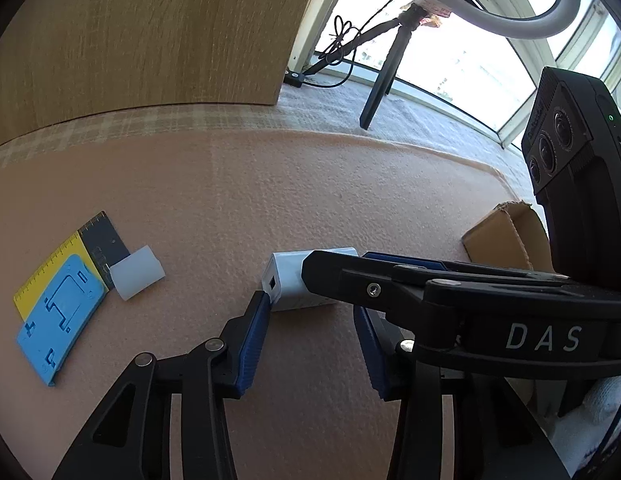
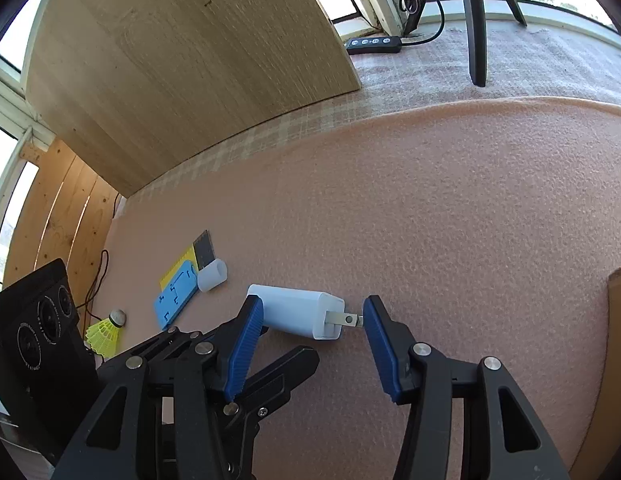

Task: Organize objects
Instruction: 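Close the right gripper on the white charger plug, then carry the charger plug into the box and open the right gripper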

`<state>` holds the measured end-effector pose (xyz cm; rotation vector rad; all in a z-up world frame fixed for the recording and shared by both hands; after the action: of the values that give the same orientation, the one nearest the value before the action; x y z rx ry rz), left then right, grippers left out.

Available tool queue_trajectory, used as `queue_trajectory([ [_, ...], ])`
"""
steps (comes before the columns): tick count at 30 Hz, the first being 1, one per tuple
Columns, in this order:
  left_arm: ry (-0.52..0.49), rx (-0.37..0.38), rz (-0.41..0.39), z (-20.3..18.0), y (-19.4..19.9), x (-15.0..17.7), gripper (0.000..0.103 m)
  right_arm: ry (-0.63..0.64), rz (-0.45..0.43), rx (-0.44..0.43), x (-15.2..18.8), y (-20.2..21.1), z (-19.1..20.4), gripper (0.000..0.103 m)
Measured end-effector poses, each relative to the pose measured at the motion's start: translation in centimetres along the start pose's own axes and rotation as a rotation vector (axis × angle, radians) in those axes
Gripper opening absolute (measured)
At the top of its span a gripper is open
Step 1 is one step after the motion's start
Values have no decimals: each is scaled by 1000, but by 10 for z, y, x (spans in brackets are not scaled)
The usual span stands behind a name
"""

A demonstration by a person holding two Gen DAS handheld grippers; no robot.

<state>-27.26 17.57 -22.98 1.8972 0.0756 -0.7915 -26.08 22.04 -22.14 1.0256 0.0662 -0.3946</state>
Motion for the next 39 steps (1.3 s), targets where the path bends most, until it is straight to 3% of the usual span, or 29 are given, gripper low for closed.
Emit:
queue_trajectory([
  [5,-34,-9,-34,-10,10,-5,45,-10,-6,6,2,6,-3,49],
  [13,-61,-1,-22,-20,8,-4,45,-47,-6,-9,5,11,-16,46],
  [22,-100,14,-62,-50,25,-15,45,-48,-58,-18,4,45,-21,46],
  [29,-165,45,-97,-93,31,-37,45,-61,-127,-2,-5,88,-39,46],
  [39,-253,135,-106,-180,16,-59,45,-119,-218,45,-11,155,-96,46],
])
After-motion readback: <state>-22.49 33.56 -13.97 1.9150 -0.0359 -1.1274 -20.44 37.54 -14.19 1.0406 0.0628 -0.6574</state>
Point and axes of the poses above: each gripper's, at about its wrist camera, not at the fingertips, and y roughly against the way its jaws point, z to its left, x to its underside, the point moved 9 cm from there along -y, roughly the way its jaws point, and after that the axes turned 11 degrees about -y, right-handed, at the moved point
